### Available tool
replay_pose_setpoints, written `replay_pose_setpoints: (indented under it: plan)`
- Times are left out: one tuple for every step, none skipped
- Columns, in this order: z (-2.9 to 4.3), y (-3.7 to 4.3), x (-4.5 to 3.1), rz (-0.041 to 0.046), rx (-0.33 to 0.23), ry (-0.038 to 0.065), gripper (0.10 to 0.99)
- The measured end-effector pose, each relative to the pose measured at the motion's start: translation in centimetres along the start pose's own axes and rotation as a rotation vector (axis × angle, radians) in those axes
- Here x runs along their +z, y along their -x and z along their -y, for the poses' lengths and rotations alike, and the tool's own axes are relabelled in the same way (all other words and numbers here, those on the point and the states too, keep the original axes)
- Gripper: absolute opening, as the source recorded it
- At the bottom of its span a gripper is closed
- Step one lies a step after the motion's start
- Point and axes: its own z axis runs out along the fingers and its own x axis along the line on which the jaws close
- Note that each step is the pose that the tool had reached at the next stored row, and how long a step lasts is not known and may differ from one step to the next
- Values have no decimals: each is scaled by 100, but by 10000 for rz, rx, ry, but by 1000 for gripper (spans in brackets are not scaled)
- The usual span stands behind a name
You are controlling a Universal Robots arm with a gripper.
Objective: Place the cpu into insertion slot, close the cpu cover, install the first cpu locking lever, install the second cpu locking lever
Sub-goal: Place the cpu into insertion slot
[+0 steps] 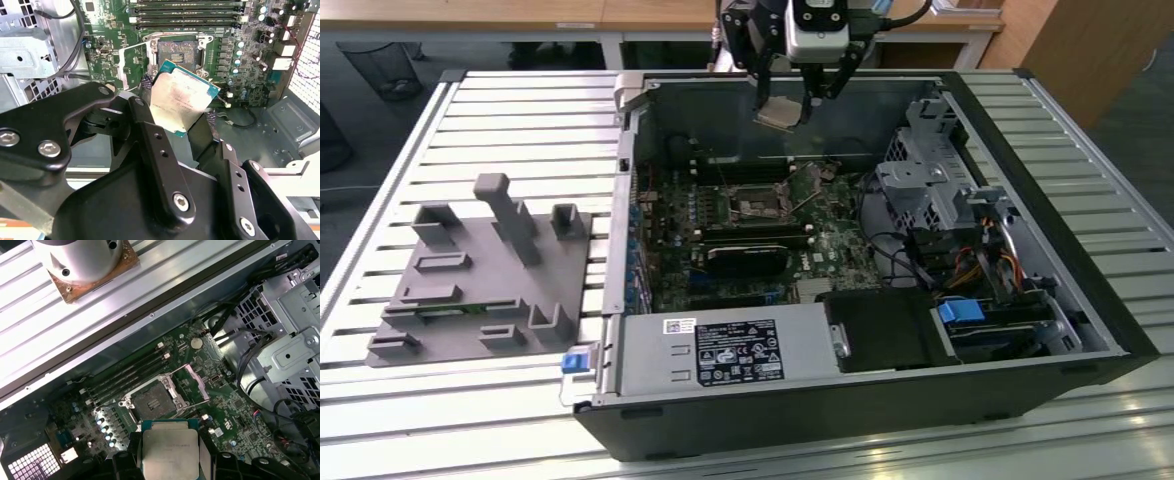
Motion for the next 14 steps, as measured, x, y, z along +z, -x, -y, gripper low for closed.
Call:
replay_pose_setpoints:
  plan:
    - [0, 0, 0, 3, 32, 1, 545]
    - [0, 0, 0, 6, 63, 1, 545]
    - [0, 0, 0, 9, 95, 2, 545]
    - [0, 0, 0, 11, 126, 2, 545]
    - [0, 0, 0, 14, 156, 3, 545]
    - [0, 0, 0, 17, 187, 4, 545]
    - [0, 0, 1, 19, 217, 5, 545]
    - [0, 0, 1, 22, 247, 5, 545]
    - [0, 0, 1, 25, 277, 5, 545]
    - [0, 0, 1, 28, 307, 6, 545]
    - [0, 0, 1, 30, 339, 7, 545]
    - [0, 0, 1, 33, 368, 7, 545]
    - [0, 0, 1, 36, 398, 8, 545]
    - [0, 0, 1, 38, 426, 9, 545]
